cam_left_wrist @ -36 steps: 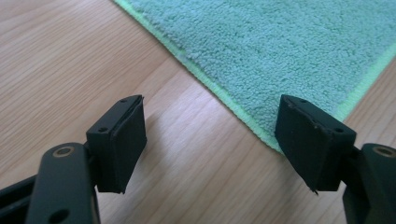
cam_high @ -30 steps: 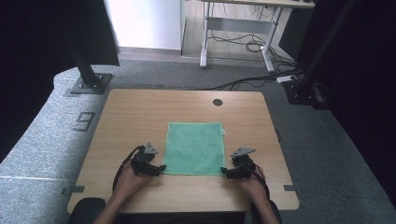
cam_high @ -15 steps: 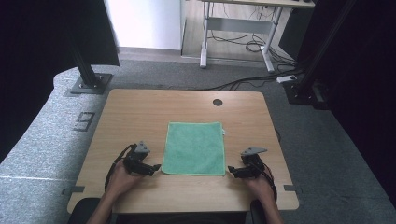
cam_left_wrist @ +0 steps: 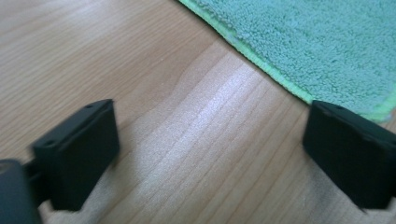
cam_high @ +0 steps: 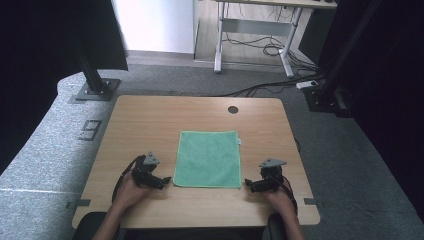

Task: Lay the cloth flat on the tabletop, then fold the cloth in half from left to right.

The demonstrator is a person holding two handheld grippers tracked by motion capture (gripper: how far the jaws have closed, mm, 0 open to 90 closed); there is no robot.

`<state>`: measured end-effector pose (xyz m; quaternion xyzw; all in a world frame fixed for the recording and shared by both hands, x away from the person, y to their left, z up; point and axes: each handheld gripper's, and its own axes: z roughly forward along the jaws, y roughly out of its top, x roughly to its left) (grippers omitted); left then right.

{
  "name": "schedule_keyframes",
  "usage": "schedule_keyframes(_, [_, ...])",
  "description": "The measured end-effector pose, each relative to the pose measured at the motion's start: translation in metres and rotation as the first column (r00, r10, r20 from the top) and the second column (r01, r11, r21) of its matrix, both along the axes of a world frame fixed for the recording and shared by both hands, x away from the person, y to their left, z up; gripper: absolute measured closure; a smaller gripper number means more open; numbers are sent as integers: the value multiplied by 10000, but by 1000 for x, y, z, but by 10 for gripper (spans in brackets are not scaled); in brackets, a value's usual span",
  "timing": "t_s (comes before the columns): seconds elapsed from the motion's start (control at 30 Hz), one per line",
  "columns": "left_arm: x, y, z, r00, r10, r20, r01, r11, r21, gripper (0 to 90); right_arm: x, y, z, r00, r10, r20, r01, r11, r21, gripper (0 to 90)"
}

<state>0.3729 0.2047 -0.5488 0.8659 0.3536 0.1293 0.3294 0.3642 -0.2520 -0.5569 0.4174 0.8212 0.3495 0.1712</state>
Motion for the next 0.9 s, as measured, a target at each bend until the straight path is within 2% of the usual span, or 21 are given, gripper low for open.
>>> schedule_keyframes(0.6, [1,0,0,10000,-66,-30,66,10000,-5,0,0,0,0,10000,-4,2,4,10000,6,0])
schedule_keyframes(0.73, [3,-2,2,9998,-8,-178,10,10000,67,0,0,0,1,10000,-62,-48,62,10000,20,0])
schedule_keyframes(0.8, [6,-3,3,9995,18,-313,-14,9999,138,0,0,0,1,9999,-109,-110,110,9998,156,13])
schedule_keyframes(0.9, [10,-3,7,9996,147,-227,-147,9999,-18,0,0,-1,3,9996,-215,-207,222,9991,352,25])
